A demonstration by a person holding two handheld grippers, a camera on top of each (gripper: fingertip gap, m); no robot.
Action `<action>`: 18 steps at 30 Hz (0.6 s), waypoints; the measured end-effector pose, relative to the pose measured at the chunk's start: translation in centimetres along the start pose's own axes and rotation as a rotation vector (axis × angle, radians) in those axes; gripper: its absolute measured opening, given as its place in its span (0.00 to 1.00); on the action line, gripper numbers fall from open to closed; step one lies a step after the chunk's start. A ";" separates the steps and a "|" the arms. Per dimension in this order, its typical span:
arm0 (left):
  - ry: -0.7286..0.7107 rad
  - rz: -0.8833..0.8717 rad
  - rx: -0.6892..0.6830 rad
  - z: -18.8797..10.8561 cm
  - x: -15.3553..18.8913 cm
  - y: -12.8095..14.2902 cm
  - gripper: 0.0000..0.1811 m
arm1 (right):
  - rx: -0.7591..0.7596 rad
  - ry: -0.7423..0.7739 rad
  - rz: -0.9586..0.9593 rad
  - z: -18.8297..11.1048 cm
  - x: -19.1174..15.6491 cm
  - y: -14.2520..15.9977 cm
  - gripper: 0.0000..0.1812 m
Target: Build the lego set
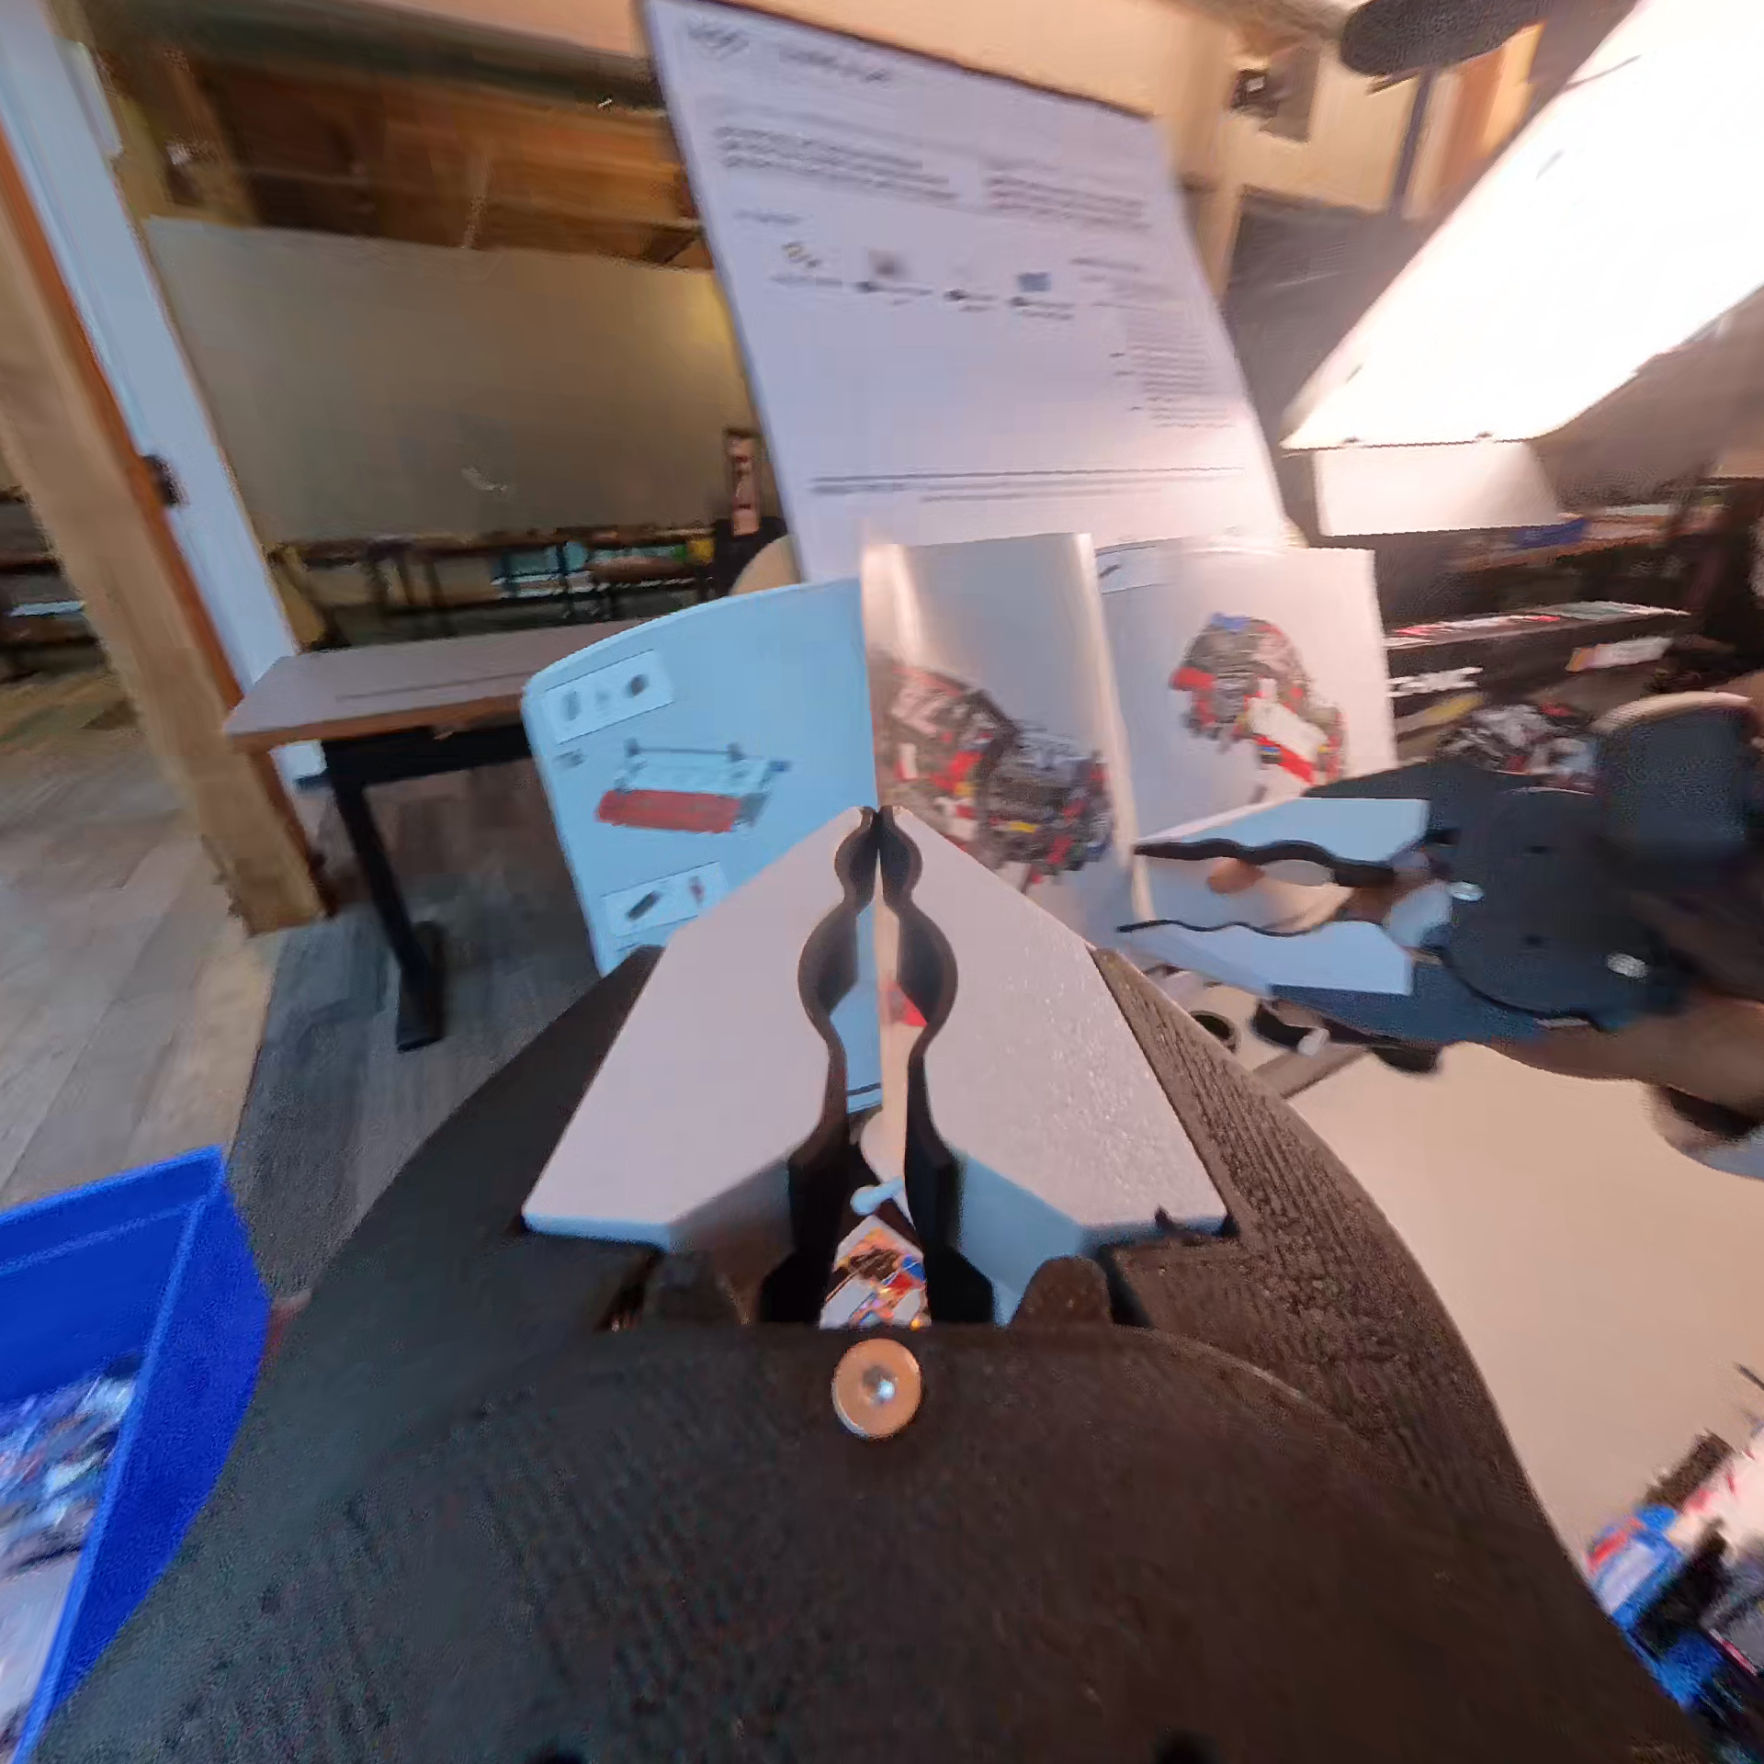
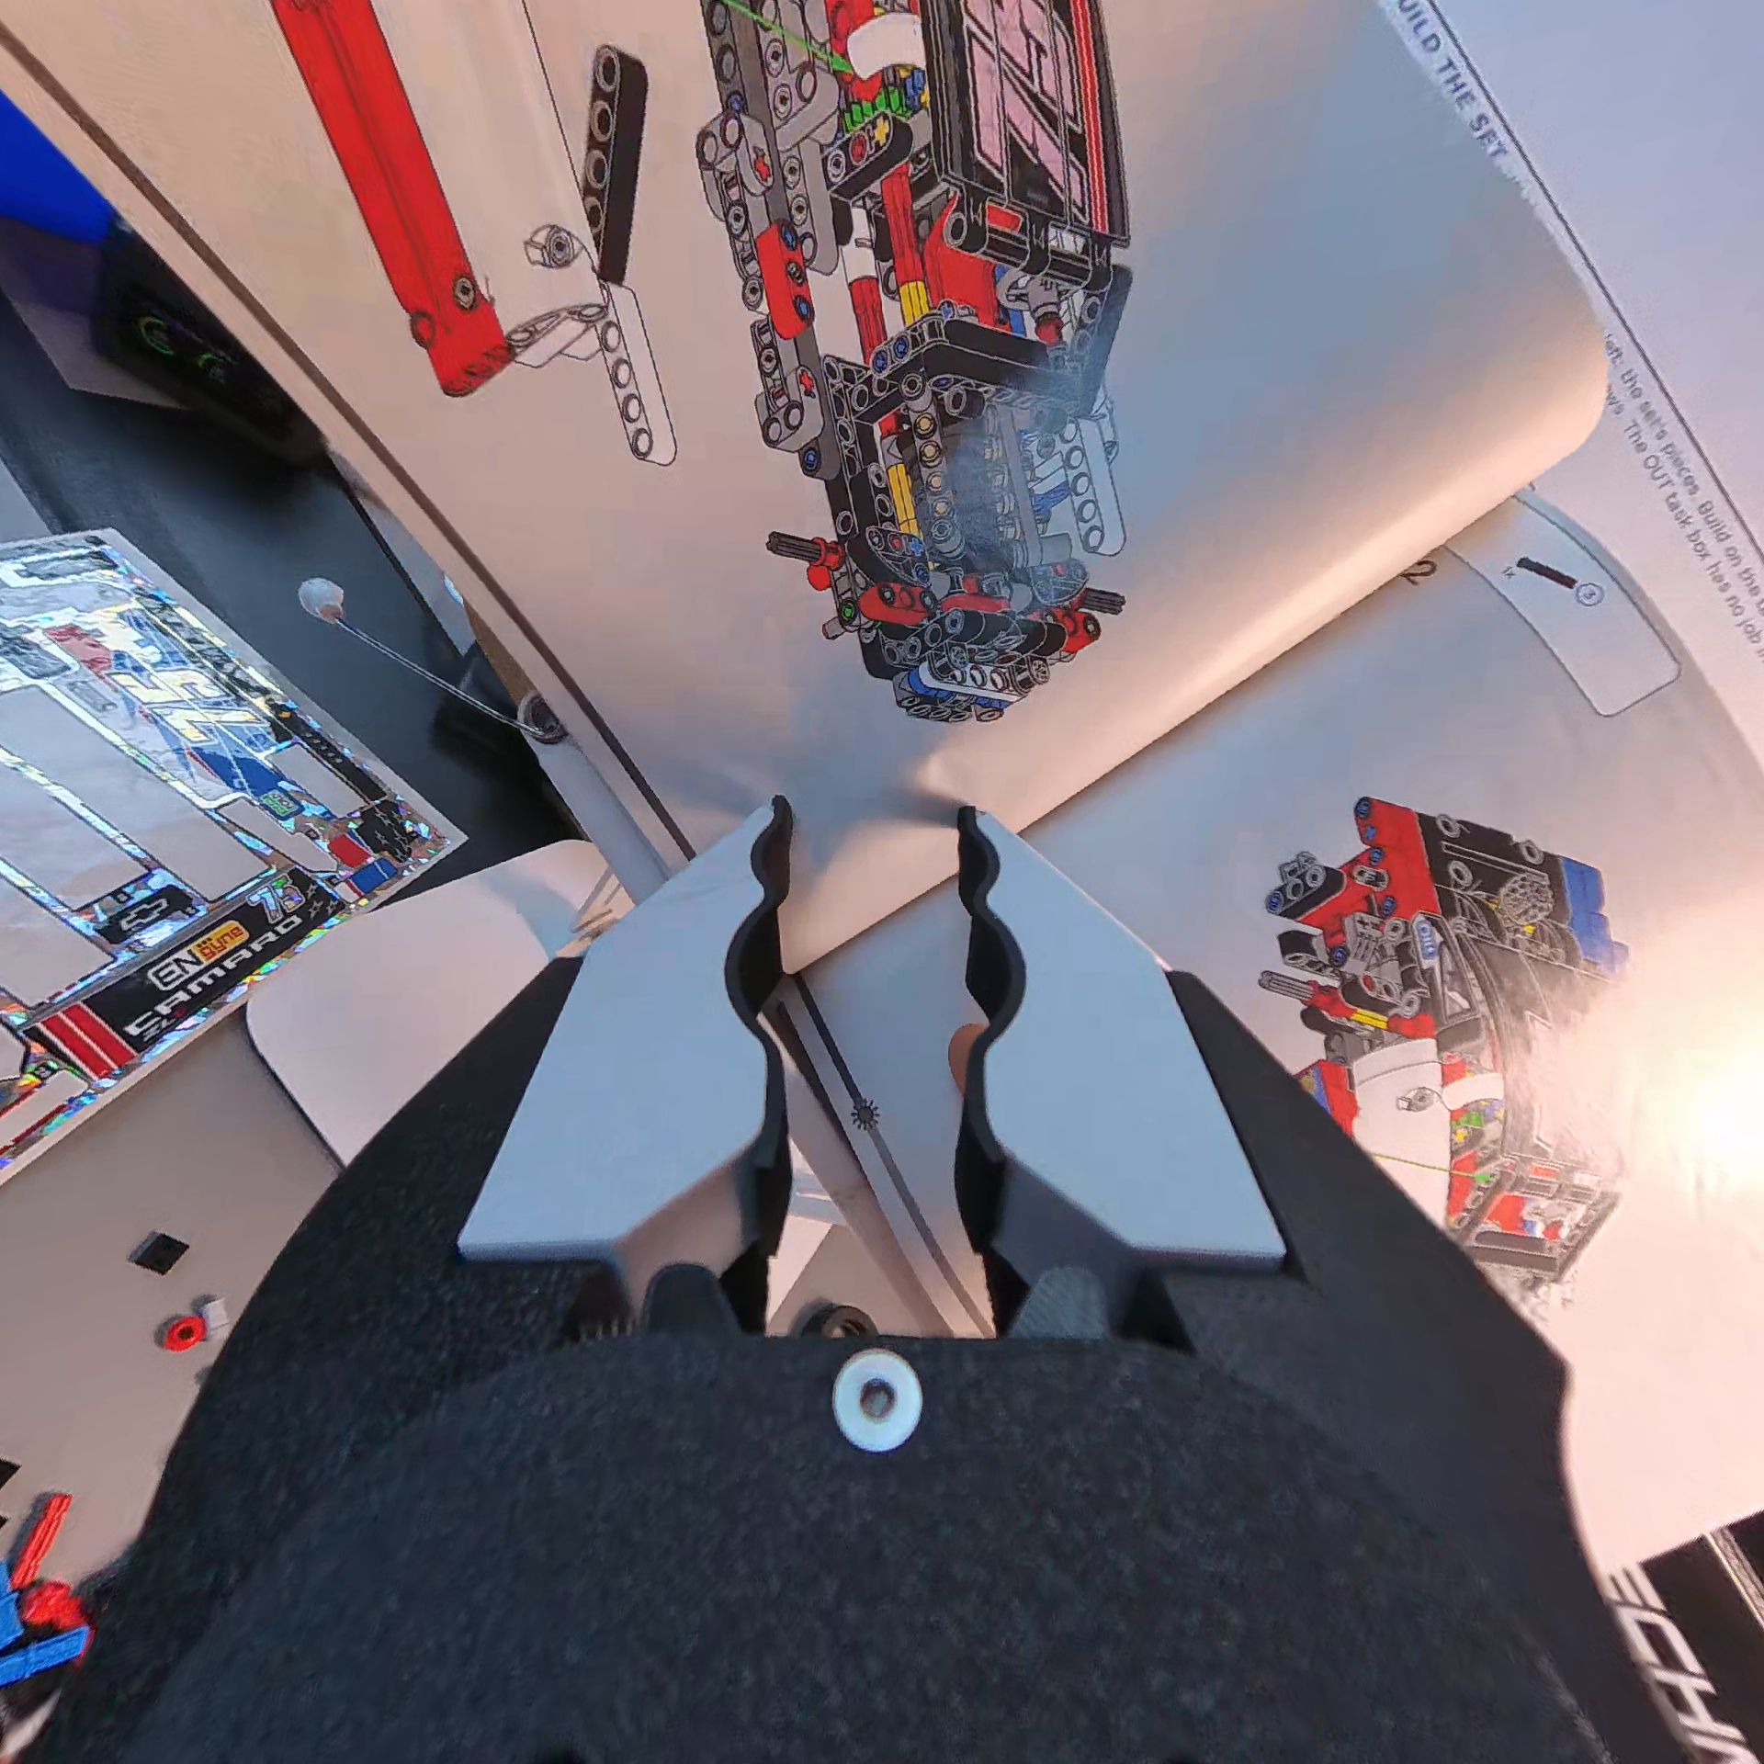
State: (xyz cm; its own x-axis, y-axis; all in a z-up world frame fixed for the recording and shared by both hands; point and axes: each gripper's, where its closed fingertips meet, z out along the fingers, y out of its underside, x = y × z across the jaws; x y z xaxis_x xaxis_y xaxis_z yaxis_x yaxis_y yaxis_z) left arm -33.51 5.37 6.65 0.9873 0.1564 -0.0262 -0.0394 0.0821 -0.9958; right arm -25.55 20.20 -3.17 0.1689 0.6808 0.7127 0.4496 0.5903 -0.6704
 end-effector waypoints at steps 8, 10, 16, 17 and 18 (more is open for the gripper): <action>0.521 0.048 0.050 -0.5 20.0 -0.1 0.00 | 0.195 -0.177 0.456 -2.6 1.5 0.1 0.21; 0.586 0.038 0.040 0.6 23.4 0.5 0.00 | 0.199 -0.174 0.509 -3.0 2.2 0.9 0.21; 0.645 -0.015 0.030 5.1 29.7 1.4 0.00 | 0.246 -0.210 0.622 -3.9 3.2 2.0 0.21; 0.646 -0.029 0.036 5.9 30.3 1.3 0.00 | 0.258 -0.215 0.638 -4.1 3.4 2.1 0.21; 0.646 -0.048 0.039 6.6 30.7 1.2 0.00 | 0.267 -0.218 0.655 -4.3 3.6 2.2 0.20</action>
State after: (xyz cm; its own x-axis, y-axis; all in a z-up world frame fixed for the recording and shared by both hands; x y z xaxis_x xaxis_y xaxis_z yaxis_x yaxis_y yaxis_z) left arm -4.26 16.81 5.25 0.8812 -0.4709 -0.0416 0.0132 0.1123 -0.9936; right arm -20.21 22.10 -1.23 0.1388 0.9841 0.1110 0.0831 0.1002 -0.9915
